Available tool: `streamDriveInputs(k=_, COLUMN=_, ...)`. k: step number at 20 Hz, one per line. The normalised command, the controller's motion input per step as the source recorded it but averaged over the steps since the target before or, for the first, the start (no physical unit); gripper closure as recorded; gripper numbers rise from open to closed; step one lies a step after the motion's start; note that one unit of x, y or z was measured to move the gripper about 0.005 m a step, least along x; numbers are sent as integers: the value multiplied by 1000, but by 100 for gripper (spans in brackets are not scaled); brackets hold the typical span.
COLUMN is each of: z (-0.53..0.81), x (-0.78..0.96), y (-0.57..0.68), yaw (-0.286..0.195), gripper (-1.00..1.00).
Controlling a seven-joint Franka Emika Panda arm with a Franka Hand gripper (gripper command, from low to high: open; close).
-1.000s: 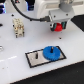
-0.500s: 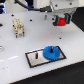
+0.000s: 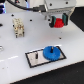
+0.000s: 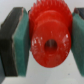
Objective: Insert the blue gear onto the right peg, followed by the red gear
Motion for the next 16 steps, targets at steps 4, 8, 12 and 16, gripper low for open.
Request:
streamDriveInputs(k=4, z=244, x=778, y=-232, yaw=0, gripper=100)
streamDriveInputs(k=8, z=232, x=797, y=-148, yaw=0, gripper=100)
streamDriveInputs(k=12, z=225, x=797, y=-122, yaw=0, gripper=100)
streamDriveInputs(k=16, z=179, x=766, y=-91, yaw=0, gripper=100)
